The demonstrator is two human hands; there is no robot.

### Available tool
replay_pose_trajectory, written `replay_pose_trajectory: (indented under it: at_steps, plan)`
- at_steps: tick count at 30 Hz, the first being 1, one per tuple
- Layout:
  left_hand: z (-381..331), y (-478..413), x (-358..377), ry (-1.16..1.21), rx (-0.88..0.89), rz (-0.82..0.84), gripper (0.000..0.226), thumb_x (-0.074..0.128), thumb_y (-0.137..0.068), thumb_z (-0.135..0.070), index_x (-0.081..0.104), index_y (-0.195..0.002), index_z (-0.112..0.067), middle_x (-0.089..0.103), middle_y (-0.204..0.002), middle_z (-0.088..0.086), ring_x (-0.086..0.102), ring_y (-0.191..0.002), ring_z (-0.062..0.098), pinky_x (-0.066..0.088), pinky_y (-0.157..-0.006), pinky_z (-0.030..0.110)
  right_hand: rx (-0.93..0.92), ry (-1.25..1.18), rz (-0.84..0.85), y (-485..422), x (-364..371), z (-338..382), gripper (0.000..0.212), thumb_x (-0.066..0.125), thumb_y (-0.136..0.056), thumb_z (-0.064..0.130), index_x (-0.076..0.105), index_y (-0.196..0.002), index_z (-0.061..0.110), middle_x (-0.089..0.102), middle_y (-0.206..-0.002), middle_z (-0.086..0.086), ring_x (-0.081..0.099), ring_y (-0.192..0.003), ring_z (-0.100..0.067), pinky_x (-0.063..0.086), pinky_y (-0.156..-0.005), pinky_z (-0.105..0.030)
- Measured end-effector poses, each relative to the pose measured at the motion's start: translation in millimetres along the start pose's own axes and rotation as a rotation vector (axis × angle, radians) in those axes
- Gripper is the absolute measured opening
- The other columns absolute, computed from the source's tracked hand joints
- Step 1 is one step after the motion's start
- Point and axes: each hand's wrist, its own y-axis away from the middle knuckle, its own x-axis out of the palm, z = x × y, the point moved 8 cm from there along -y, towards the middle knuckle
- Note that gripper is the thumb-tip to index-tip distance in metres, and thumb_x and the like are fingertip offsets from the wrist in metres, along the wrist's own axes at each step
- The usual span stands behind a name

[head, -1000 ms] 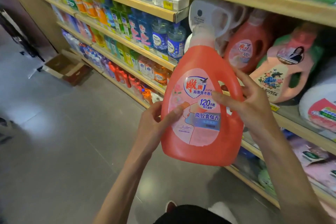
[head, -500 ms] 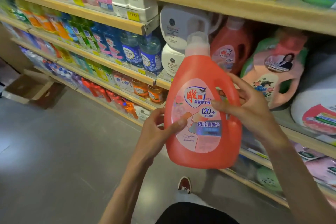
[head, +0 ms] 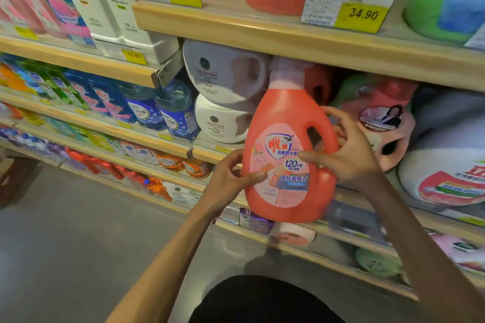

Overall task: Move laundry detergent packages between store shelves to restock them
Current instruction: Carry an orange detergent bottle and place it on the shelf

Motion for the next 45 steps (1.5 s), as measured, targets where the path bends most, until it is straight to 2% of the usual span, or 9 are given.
replay_pose_trajectory:
  at_steps: [5, 9, 13, 17, 24, 28, 34, 38, 45]
  plan:
    - [-4.4, -51.3, -4.3, -0.064, 0.059, 0.072, 0.06, 0.087, -0.073, -0.018, 0.061, -0.127, -0.015, 0.073, -0.117, 0.001, 0.07, -0.104, 0.015, 0.061, -0.08, 0.032, -0.003, 0.071, -0.095, -23.5, -1.4, -1.5, 0.1, 0.094, -0.04, 0.046, 0.042, -0.124, 0.061, 0.069, -0.109, 0.012, 0.07, -0.091, -0.011, 0.058, -0.088, -0.043]
    - [-10.2, -80.4, -7.4, -0.111, 0.097, 0.138, 0.061, 0.086, -0.075, -0.006, 0.056, -0.128, -0.011, 0.071, -0.117, -0.001, 0.068, -0.103, 0.005, 0.057, -0.076, 0.019, 0.006, 0.188, -0.138, -34.4, -1.2, 1.0, 0.114, 0.098, -0.05, 0.031, 0.035, -0.144, 0.042, 0.067, -0.108, 0.013, 0.066, -0.093, 0.0, 0.055, -0.087, -0.023]
    - [-19.7, -103.5, -6.3, -0.182, 0.15, 0.197, 0.067, 0.089, -0.071, -0.01, 0.052, -0.127, -0.012, 0.069, -0.117, -0.002, 0.067, -0.106, 0.006, 0.056, -0.08, 0.017, 0.027, 0.367, -0.154, -41.9, -0.4, 6.5, 0.118, 0.091, -0.044, 0.052, 0.025, -0.141, 0.051, 0.058, -0.132, 0.0, 0.059, -0.119, -0.019, 0.049, -0.101, -0.043]
    - [-30.8, -120.1, 0.2, -0.249, 0.24, 0.226, 0.07, 0.09, -0.07, -0.011, 0.048, -0.127, -0.013, 0.067, -0.115, -0.003, 0.064, -0.105, 0.001, 0.051, -0.079, 0.008, 0.013, 0.467, -0.182, -44.4, 0.0, 13.7, 0.119, 0.095, -0.055, 0.034, 0.024, -0.15, 0.029, 0.049, -0.143, -0.008, 0.047, -0.131, -0.024, 0.042, -0.108, -0.039]
    - [-37.7, -144.4, 5.5, -0.385, 0.371, 0.241, 0.071, 0.092, -0.067, -0.024, 0.047, -0.121, -0.011, 0.065, -0.114, -0.002, 0.066, -0.102, 0.016, 0.057, -0.088, 0.032, 0.039, 0.521, -0.272, -46.0, 0.5, 12.2, 0.109, 0.095, -0.06, 0.025, 0.029, -0.146, 0.008, 0.052, -0.138, -0.016, 0.052, -0.126, -0.028, 0.04, -0.095, -0.027]
    - [-33.8, -157.3, 10.1, -0.547, 0.477, 0.239, 0.071, 0.089, -0.069, -0.034, 0.047, -0.119, -0.007, 0.065, -0.113, 0.01, 0.063, -0.099, 0.028, 0.053, -0.084, 0.042, 0.129, 0.59, -0.307, -39.8, 3.3, -5.8, 0.092, 0.092, -0.063, 0.03, 0.037, -0.13, -0.002, 0.051, -0.127, -0.023, 0.051, -0.121, -0.035, 0.037, -0.085, -0.032]
    - [-13.2, -164.9, 9.6, -0.564, 0.453, 0.264, 0.074, 0.087, -0.073, -0.033, 0.045, -0.127, -0.005, 0.067, -0.12, 0.016, 0.064, -0.105, 0.03, 0.051, -0.084, 0.035, 0.147, 0.588, -0.268, -44.9, 16.0, -19.5, 0.103, 0.092, -0.06, 0.038, 0.034, -0.139, 0.003, 0.052, -0.129, -0.021, 0.053, -0.121, -0.035, 0.038, -0.087, -0.034]
    - [0.7, -167.0, 8.1, -0.58, 0.424, 0.293, 0.077, 0.088, -0.071, -0.03, 0.049, -0.133, -0.006, 0.068, -0.118, 0.011, 0.065, -0.104, 0.027, 0.048, -0.083, 0.029, 0.117, 0.501, -0.267, -42.3, 25.7, -29.6, 0.11, 0.086, -0.049, 0.052, 0.038, -0.135, 0.004, 0.056, -0.114, -0.007, 0.053, -0.103, -0.017, 0.041, -0.083, -0.025]
    - [3.2, -168.6, 6.3, -0.565, 0.391, 0.292, 0.074, 0.089, -0.069, -0.032, 0.054, -0.131, -0.009, 0.071, -0.116, 0.008, 0.066, -0.095, 0.022, 0.048, -0.079, 0.028, 0.096, 0.495, -0.25, -55.3, 24.1, -45.0, 0.11, 0.091, -0.061, 0.042, 0.028, -0.146, 0.01, 0.048, -0.132, -0.005, 0.046, -0.121, -0.015, 0.037, -0.101, -0.026]
